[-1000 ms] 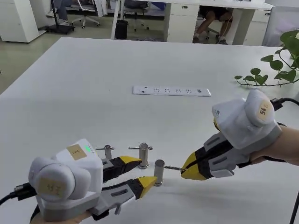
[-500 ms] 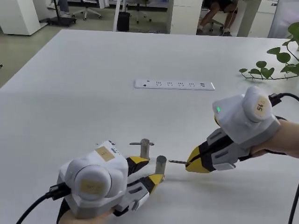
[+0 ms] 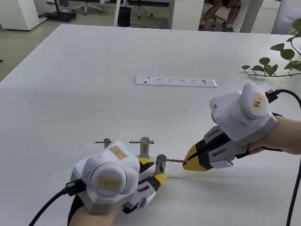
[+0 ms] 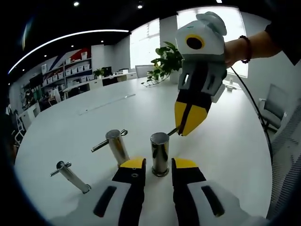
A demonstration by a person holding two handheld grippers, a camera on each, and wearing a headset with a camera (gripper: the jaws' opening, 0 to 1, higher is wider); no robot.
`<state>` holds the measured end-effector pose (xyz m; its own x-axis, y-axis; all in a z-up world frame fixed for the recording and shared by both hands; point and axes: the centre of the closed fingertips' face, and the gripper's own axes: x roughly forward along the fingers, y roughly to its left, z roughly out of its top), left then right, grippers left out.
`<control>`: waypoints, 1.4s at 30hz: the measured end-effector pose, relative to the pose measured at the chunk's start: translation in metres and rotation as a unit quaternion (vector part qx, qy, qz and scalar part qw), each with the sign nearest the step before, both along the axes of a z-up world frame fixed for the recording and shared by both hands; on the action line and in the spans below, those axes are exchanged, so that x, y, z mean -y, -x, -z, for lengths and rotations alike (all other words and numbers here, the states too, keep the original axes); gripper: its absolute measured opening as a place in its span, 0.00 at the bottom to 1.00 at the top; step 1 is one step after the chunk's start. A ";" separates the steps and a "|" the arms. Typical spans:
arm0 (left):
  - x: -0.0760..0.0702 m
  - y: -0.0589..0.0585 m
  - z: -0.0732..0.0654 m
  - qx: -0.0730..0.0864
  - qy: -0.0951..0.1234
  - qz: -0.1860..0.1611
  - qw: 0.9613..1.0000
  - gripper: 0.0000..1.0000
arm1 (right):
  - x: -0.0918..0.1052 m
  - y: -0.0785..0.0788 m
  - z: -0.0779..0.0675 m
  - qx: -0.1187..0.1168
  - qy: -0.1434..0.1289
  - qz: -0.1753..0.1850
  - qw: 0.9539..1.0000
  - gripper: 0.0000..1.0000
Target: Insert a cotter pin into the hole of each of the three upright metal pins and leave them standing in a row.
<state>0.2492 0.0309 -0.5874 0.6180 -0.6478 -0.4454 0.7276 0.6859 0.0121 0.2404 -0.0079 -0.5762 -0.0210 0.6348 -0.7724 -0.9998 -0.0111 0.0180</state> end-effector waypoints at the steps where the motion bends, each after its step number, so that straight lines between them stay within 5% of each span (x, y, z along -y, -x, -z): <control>1: 0.000 0.000 0.000 -0.001 0.001 0.001 1.000 0.18 | -0.001 0.000 0.000 0.001 0.000 -0.002 1.000 0.00; 15: 0.004 -0.002 0.001 -0.005 0.003 0.010 1.000 0.10 | -0.011 -0.001 -0.002 0.012 0.005 -0.024 1.000 0.00; 38: 0.005 -0.002 0.003 -0.006 0.004 0.012 1.000 0.10 | -0.030 0.000 -0.003 0.010 0.008 -0.009 1.000 0.00; 42: 0.005 -0.002 0.003 -0.008 0.005 0.012 1.000 0.10 | -0.025 -0.002 -0.005 0.005 0.010 0.005 1.000 0.10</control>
<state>0.2515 0.0255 -0.5902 0.5947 -0.6675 -0.4482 0.7446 0.6675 -0.0061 0.2421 0.0168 -0.5710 -0.0071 0.6195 -0.7850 -1.0000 -0.0018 0.0076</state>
